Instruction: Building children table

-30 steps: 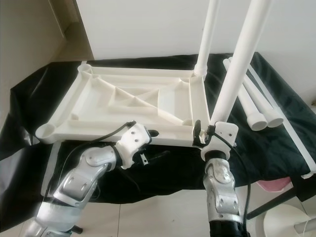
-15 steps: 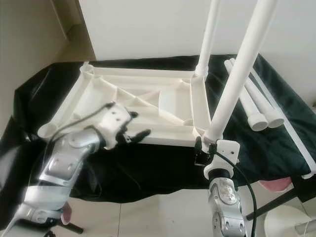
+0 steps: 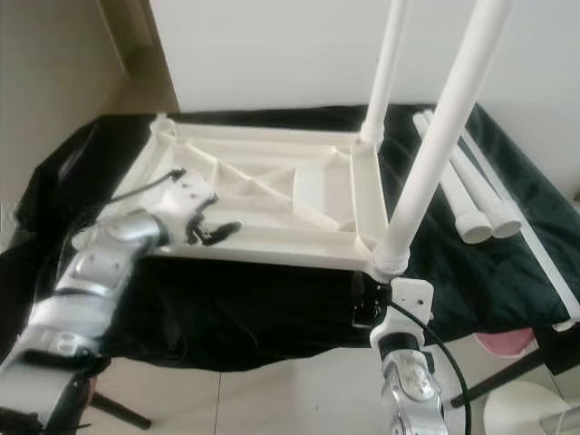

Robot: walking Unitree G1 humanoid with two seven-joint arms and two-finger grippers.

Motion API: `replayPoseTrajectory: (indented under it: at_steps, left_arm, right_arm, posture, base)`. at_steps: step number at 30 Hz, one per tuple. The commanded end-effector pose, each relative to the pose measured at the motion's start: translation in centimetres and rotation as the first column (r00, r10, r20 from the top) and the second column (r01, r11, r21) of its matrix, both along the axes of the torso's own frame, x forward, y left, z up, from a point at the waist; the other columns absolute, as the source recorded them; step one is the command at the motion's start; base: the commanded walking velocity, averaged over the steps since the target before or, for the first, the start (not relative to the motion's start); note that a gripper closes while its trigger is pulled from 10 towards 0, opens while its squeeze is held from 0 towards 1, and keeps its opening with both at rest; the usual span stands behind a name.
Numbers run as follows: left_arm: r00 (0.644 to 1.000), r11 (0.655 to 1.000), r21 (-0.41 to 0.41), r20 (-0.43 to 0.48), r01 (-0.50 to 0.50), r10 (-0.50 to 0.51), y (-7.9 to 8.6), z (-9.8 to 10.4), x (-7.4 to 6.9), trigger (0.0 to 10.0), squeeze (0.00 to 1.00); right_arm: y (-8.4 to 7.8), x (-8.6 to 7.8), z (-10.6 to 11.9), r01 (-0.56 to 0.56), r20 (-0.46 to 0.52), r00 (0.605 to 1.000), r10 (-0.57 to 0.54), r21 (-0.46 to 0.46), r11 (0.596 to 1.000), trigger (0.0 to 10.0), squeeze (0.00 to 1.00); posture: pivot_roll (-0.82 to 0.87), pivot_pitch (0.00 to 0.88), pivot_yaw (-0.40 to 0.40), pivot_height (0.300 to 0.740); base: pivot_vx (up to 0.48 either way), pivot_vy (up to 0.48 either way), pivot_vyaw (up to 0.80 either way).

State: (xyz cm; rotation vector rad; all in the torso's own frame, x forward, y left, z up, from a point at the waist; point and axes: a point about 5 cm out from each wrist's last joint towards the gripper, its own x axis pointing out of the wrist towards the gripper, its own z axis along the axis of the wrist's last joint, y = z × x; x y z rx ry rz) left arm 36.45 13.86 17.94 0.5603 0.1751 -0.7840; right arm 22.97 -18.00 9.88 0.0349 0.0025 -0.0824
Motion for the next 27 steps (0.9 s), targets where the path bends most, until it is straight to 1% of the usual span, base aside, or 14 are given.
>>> replayPoseTrajectory:
  at_steps: [1,3,5,8,10,11,13,14,18,21,22,23,26,27]
  left_arm:
    - [0.929,0.947,-0.009,0.192,-0.32,0.316,2.1,0.7,1.4,10.0,0.0]
    - [0.916,0.934,0.049,0.22,-0.355,0.336,3.0,0.7,1.8,10.0,0.0]
    - [0.912,0.926,0.117,0.252,-0.36,0.323,3.6,0.7,1.9,10.0,0.0]
    - [0.91,0.913,0.179,0.272,-0.366,0.312,4.3,0.5,2.1,10.0,0.0]
    - [0.92,0.908,0.238,0.275,-0.345,0.278,4.7,0.2,2.1,10.0,0.0]
    - [0.92,0.908,0.238,0.275,-0.345,0.278,4.7,0.2,2.1,10.0,0.0]
    - [0.95,0.922,0.275,0.233,-0.271,0.209,4.6,-0.4,1.7,10.0,0.0]
    - [0.95,0.922,0.275,0.233,-0.271,0.209,4.6,-0.4,1.7,10.0,0.0]
    - [0.983,0.937,0.317,0.151,-0.146,0.102,4.2,-1.5,1.1,10.0,0.0]
    - [0.989,0.939,0.328,0.137,-0.106,0.064,4.1,-1.7,0.9,10.0,0.0]
    - [0.993,0.943,0.327,0.114,-0.061,0.025,3.9,-1.8,0.6,10.0,0.0]
    - [0.993,0.943,0.327,0.114,-0.061,0.025,3.9,-1.8,0.6,10.0,0.0]
    - [0.997,0.944,0.324,0.019,0.063,-0.073,3.7,-2.6,-0.4,10.0,0.0]
    - [0.997,0.944,0.324,0.019,0.063,-0.073,3.7,-2.6,-0.4,10.0,0.0]
  right_arm:
    - [0.0,-0.1,-0.1,-0.005,-0.009,1.0,0.005,0.004,1.0,10.0,0.0]
    - [0.0,-0.3,-0.1,-0.005,-0.013,1.0,0.005,0.004,1.0,10.0,0.0]
    - [0.0,-0.3,-0.1,-0.004,-0.014,1.0,0.005,0.003,1.0,10.0,0.0]
    - [-0.1,-0.4,-0.1,-0.003,-0.016,1.0,0.003,0.001,1.0,10.0,0.0]
    - [-0.3,-0.5,-0.2,-0.001,-0.017,1.0,0.001,-0.002,1.0,10.0,0.0]
    - [-0.3,-0.5,-0.2,-0.001,-0.017,1.0,0.001,-0.002,1.0,10.0,0.0]
    - [-0.5,-0.5,-0.2,0.003,-0.019,1.0,-0.003,-0.005,1.0,10.0,0.0]
    - [-0.5,-0.5,-0.2,0.003,-0.019,1.0,-0.003,-0.005,1.0,10.0,0.0]
    - [-0.9,-0.2,-0.1,0.004,-0.02,1.0,-0.004,-0.007,1.0,10.0,0.0]
    - [-0.9,-0.1,-0.1,0.0,-0.019,1.0,0.0,-0.008,1.0,10.0,0.0]
    - [-1.3,0.2,0.0,-0.003,-0.017,1.0,0.003,-0.013,1.0,10.0,0.0]
    - [-1.3,0.2,0.0,-0.003,-0.017,1.0,0.003,-0.013,1.0,10.0,0.0]
    - [-2.2,1.3,0.2,-0.029,-0.015,0.999,0.029,-0.03,0.999,10.0,0.0]
    - [-2.2,1.3,0.2,-0.029,-0.015,0.999,0.029,-0.03,0.999,10.0,0.0]
  posture:
    - [-0.08,0.041,0.029,0.74]
    - [-0.08,0.041,0.031,0.74]
    - [-0.08,0.043,0.031,0.74]
    - [-0.09,0.044,0.033,0.74]
    - [-0.09,0.047,0.033,0.74]
    - [-0.09,0.047,0.033,0.74]
    - [-0.08,0.054,0.031,0.74]
    - [-0.08,0.054,0.031,0.74]
    - [-0.08,0.059,0.027,0.74]
    - [-0.07,0.062,0.025,0.74]
    - [-0.07,0.062,0.026,0.74]
    - [-0.07,0.062,0.026,0.74]
    - [-0.07,0.064,0.025,0.74]
    - [-0.07,0.064,0.025,0.74]
  base:
    - [0.0,0.0,0.0]
    - [0.0,0.0,0.0]
    - [0.0,0.0,0.0]
    - [0.0,0.0,0.0]
    - [0.0,0.0,0.0]
    - [0.0,0.0,0.0]
    - [0.0,0.0,0.0]
    - [0.0,0.0,0.0]
    - [0.0,0.0,0.0]
    - [0.0,0.0,0.0]
    - [0.0,0.0,0.0]
    - [0.0,0.0,0.0]
    - [0.0,0.0,0.0]
    - [0.0,0.0,0.0]
